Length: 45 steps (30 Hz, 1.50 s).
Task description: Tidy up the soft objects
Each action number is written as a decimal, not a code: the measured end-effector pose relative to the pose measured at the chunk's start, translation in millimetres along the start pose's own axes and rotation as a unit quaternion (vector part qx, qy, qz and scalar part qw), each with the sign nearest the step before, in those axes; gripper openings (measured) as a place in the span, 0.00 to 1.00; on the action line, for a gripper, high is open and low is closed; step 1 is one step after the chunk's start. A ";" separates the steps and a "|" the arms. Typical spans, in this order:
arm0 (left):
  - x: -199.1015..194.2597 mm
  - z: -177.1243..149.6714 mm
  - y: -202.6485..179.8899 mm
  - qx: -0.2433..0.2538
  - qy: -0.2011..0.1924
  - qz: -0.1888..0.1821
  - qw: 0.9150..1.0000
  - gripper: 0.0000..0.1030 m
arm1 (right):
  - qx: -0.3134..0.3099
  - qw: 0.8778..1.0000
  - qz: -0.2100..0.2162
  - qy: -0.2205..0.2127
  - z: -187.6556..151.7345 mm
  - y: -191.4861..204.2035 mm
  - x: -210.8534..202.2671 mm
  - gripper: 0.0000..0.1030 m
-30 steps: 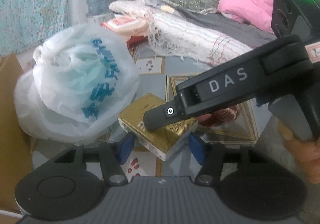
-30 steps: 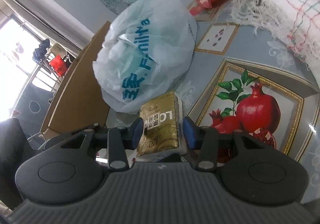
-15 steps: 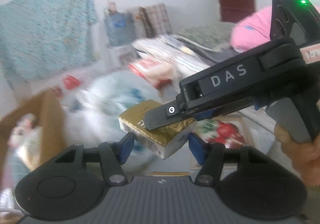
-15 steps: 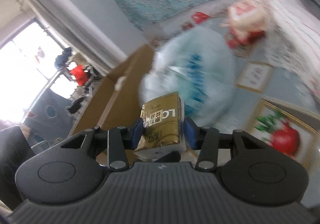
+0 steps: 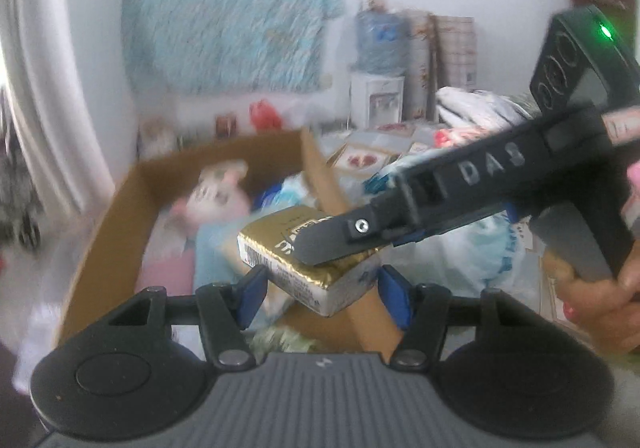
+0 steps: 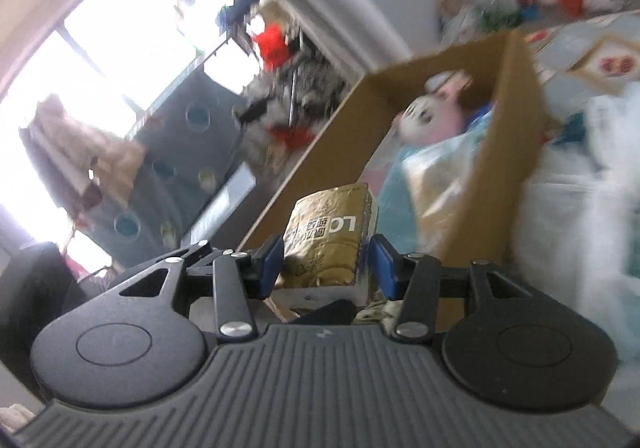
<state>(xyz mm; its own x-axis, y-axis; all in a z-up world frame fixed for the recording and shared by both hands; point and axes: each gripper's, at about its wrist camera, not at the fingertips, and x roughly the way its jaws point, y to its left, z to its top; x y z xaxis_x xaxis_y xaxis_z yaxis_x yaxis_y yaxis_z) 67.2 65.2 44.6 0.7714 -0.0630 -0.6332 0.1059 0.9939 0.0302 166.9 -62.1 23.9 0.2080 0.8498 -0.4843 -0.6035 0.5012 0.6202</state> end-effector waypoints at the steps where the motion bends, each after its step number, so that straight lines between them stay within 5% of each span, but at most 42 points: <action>1: 3.2 -0.2 10.1 -0.016 0.010 -0.010 1.000 0.61 | -0.002 1.000 -0.005 0.012 2.5 2.9 8.9 0.46; 5: 17.1 -8.0 43.5 -0.055 0.034 -0.043 0.997 0.61 | -0.017 0.998 -0.035 0.052 8.3 12.6 33.3 0.46; 15: 47.6 -21.2 53.5 -0.083 0.053 -0.103 0.990 0.61 | -0.026 0.989 -0.104 0.097 11.8 2.8 48.7 0.47; 20: 61.9 -21.1 51.6 -0.095 0.057 -0.113 0.987 0.75 | -0.069 0.982 -0.152 0.085 24.9 9.7 49.4 0.49; 23: 63.0 -21.9 50.8 -0.095 0.059 -0.113 0.987 0.75 | -0.095 0.979 -0.168 0.069 31.3 15.3 45.9 0.52; 35: 40.1 -23.8 53.0 -0.094 0.027 -0.077 0.992 0.82 | -0.067 0.987 -0.143 0.039 29.0 2.0 24.9 0.58; 45: 10.5 -28.4 53.4 -0.109 -0.008 -0.042 0.993 0.92 | 0.021 0.996 -0.066 -0.050 -4.2 -29.1 -14.9 0.71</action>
<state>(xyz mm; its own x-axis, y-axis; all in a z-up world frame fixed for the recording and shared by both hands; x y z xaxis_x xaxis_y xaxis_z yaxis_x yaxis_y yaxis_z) 63.2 120.2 17.6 0.7754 -0.1468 -0.6142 0.0338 0.9809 -0.1917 178.1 -90.1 10.5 0.3595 0.7874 -0.5008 -0.5341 0.6137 0.5814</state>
